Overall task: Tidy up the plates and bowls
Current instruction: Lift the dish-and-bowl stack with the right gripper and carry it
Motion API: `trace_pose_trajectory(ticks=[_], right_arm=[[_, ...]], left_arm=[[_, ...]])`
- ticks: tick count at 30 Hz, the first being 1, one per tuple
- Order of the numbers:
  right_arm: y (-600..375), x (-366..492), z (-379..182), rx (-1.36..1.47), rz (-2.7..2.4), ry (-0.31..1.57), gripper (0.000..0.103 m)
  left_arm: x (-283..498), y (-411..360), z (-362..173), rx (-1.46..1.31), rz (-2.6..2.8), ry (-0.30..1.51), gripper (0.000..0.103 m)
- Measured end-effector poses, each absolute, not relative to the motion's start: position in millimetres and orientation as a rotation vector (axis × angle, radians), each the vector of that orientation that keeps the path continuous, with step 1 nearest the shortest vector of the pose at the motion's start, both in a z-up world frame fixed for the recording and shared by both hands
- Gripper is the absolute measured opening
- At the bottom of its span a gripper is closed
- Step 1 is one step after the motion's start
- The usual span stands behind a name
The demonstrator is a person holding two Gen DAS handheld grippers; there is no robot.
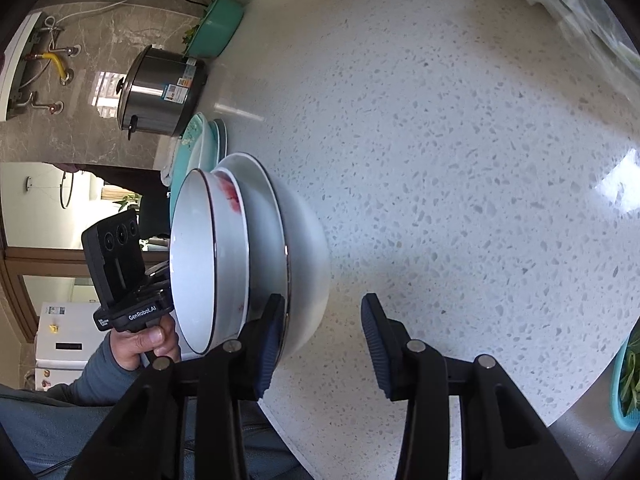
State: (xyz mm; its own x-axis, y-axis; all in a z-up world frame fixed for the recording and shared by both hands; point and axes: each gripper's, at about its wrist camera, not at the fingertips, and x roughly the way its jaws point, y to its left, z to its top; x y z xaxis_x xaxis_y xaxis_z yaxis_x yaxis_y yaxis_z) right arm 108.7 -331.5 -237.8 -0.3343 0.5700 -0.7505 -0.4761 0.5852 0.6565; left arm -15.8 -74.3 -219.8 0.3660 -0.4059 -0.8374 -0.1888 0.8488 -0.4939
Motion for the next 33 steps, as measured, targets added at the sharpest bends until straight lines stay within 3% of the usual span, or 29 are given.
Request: trace_pose_trajectory(ticks=[6, 8, 24, 26, 28, 33], right_arm=[[-313, 100, -225, -0.077, 1.032, 1.517, 0.044], [-306, 95, -222, -0.116, 1.01, 1.506, 0.039], [-300, 91, -238, -0.012, 0.944, 1.508, 0.037], [-302, 90, -235, -0.037, 0.953, 1.485, 0.034], [-301, 89, -232, -0.039, 0.973, 1.468, 0.022], [-297, 83, -225, -0.062, 0.979, 1.427, 0.021]], left_arm=[[-8, -86, -223, -0.542, -0.176, 1.243, 0.03], [-5, -95, -225, -0.505, -0.181, 1.257, 0.028], [-1, -102, -228, -0.529, -0.141, 1.215, 0.024], [0, -105, -228, -0.509, -0.137, 1.211, 0.024], [-1, -106, -227, -0.502, -0.147, 1.21, 0.021], [-1, -111, -226, -0.466, -0.13, 1.198, 0.02]])
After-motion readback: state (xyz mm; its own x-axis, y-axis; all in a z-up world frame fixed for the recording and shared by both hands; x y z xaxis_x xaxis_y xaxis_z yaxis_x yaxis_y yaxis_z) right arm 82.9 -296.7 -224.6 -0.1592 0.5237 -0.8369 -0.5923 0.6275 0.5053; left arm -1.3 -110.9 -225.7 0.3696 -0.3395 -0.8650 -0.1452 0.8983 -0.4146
